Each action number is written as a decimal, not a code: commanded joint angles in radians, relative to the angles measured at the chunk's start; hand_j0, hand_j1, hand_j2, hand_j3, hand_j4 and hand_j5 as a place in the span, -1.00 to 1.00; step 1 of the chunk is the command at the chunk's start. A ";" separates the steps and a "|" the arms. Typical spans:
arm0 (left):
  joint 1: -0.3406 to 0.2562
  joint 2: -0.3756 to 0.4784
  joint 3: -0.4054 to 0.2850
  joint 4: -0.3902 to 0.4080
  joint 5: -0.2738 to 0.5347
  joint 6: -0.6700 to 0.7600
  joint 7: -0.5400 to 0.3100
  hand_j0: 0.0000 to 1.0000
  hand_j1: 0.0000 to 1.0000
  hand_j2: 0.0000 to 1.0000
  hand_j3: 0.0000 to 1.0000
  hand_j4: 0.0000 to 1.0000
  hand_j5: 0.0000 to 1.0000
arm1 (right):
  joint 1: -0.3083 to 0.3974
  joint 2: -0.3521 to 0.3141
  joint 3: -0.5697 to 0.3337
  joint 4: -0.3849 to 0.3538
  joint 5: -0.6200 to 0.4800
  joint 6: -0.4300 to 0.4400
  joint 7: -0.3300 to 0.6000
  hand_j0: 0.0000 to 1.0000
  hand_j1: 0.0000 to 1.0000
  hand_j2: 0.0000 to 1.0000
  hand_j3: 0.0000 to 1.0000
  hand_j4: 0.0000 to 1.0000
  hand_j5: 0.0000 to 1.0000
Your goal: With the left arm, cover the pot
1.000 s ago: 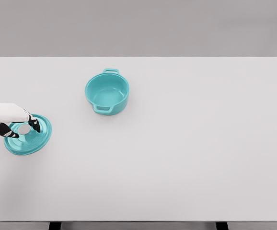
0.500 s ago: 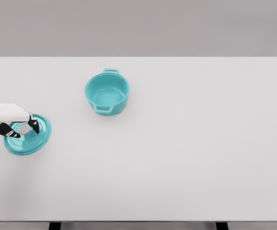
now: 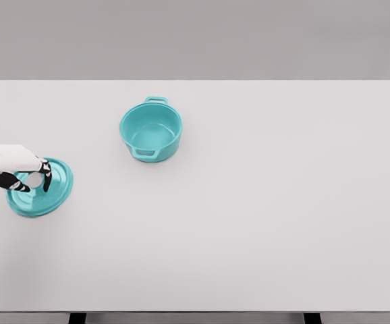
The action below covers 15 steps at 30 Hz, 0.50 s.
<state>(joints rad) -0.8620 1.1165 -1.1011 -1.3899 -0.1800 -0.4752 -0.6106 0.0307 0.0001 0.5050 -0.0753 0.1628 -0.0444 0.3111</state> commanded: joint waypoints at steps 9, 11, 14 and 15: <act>-0.043 -0.001 0.001 -0.018 0.005 -0.006 0.000 -0.20 -0.20 -0.20 -0.20 -0.20 -0.20 | 0.000 0.000 0.000 0.000 0.000 0.000 0.000 1.00 1.00 1.00 1.00 1.00 1.00; -0.055 -0.004 0.001 -0.018 0.005 -0.010 0.000 -0.21 -0.21 -0.21 -0.21 -0.21 -0.21 | 0.000 0.000 0.001 0.000 0.000 0.000 0.000 1.00 1.00 1.00 1.00 1.00 1.00; -0.081 -0.023 0.003 -0.028 0.005 -0.008 0.000 -0.21 -0.21 -0.21 -0.21 -0.21 -0.21 | 0.000 0.000 0.001 0.000 0.000 0.000 0.000 1.00 1.00 1.00 1.00 1.00 1.00; -0.083 -0.024 0.003 -0.028 0.005 -0.008 0.000 -0.21 -0.21 -0.21 -0.21 -0.21 -0.21 | 0.000 0.000 0.000 0.000 0.000 0.000 0.000 1.00 1.00 1.00 1.00 1.00 1.00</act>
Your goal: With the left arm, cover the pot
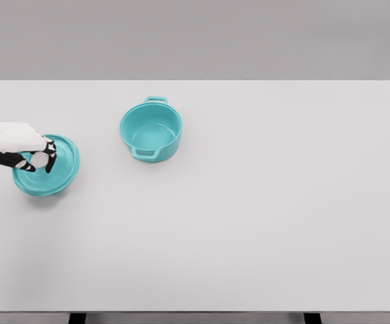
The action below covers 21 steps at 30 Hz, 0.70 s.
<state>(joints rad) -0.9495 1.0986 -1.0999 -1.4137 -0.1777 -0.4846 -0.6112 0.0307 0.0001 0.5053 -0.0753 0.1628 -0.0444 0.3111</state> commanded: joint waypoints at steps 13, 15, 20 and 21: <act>-0.071 -0.083 0.008 0.002 0.007 0.015 0.000 -0.20 -0.20 -0.20 -0.20 -0.20 -0.20 | 0.000 0.000 -0.001 0.000 0.000 0.000 0.000 1.00 1.00 1.00 1.00 1.00 1.00; -0.071 -0.103 0.008 0.013 0.006 0.018 0.000 -0.20 -0.20 -0.20 -0.20 -0.20 -0.20 | 0.002 0.000 0.001 0.000 0.000 0.000 0.000 1.00 1.00 1.00 1.00 1.00 1.00; -0.092 -0.152 0.008 0.015 0.004 0.066 0.000 -0.20 -0.20 -0.20 -0.20 -0.20 -0.20 | 0.000 0.000 0.001 0.000 0.000 0.000 0.000 1.00 1.00 1.00 1.00 1.00 1.00; -0.095 -0.160 0.008 0.015 0.004 0.067 0.000 -0.20 -0.20 -0.20 -0.20 -0.20 -0.20 | 0.000 0.000 0.001 0.000 0.000 0.000 0.000 1.00 1.00 1.00 1.00 1.00 1.00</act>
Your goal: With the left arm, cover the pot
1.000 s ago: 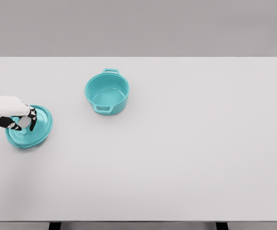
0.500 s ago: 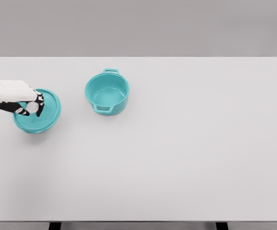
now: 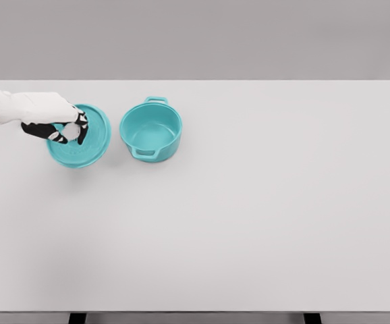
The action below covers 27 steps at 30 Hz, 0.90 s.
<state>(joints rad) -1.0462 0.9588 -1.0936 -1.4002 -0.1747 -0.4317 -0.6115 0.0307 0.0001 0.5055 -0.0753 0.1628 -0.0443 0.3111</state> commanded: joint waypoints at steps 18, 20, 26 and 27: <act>-0.060 -0.164 0.001 0.087 -0.002 0.133 0.001 -0.19 -0.19 -0.19 -0.19 -0.19 -0.19 | 0.000 0.000 0.001 0.000 0.000 0.000 0.000 1.00 1.00 1.00 1.00 1.00 1.00; -0.061 -0.173 0.001 0.087 -0.002 0.133 0.001 -0.19 -0.19 -0.19 -0.19 -0.19 -0.19 | 0.000 0.000 -0.001 0.000 0.000 0.000 0.000 1.00 1.00 1.00 1.00 1.00 1.00; -0.071 -0.223 0.000 0.089 -0.005 0.166 0.001 -0.19 -0.19 -0.19 -0.19 -0.19 -0.19 | 0.000 0.000 0.001 0.000 0.000 0.000 0.000 1.00 1.00 1.00 1.00 1.00 1.00; -0.071 -0.226 0.000 0.089 -0.005 0.168 0.001 -0.20 -0.20 -0.20 -0.20 -0.20 -0.20 | 0.000 0.000 0.001 0.000 0.000 0.000 0.000 1.00 1.00 1.00 1.00 1.00 1.00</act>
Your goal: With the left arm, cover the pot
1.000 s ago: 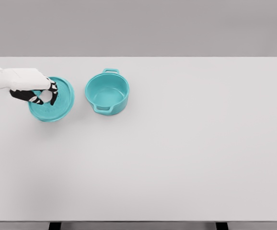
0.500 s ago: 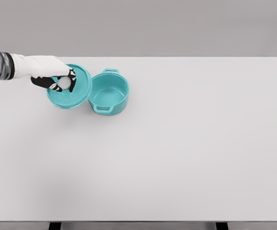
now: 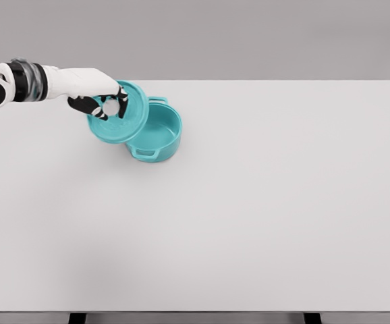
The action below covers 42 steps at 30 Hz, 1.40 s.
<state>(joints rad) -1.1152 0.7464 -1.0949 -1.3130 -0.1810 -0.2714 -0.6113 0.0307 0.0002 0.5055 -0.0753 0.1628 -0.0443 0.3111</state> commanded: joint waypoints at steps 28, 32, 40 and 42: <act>0.003 -0.108 -0.005 0.077 -0.002 0.003 0.000 0.21 0.21 0.21 0.21 0.21 0.21 | 0.000 0.000 -0.001 0.000 0.000 0.000 0.000 1.00 1.00 1.00 1.00 1.00 1.00; 0.005 -0.114 -0.005 0.077 -0.002 0.003 0.000 0.34 0.34 0.34 0.34 0.34 0.34 | 0.000 0.000 0.001 0.000 0.000 0.000 0.000 1.00 1.00 1.00 1.00 1.00 1.00; 0.006 -0.122 -0.005 0.077 -0.002 0.003 0.000 0.38 0.38 0.38 0.38 0.38 0.38 | 0.000 0.000 0.001 0.000 0.000 0.000 0.000 1.00 1.00 1.00 1.00 1.00 1.00; 0.006 -0.124 -0.007 0.077 -0.002 0.000 0.000 0.41 0.41 0.41 0.41 0.41 0.41 | 0.000 0.000 0.001 0.000 0.000 0.000 0.000 1.00 1.00 1.00 1.00 1.00 1.00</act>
<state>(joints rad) -1.1091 0.6248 -1.0986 -1.2351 -0.1990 -0.2693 -0.6004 0.0322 0.0001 0.5055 -0.0753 0.1628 -0.0443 0.3111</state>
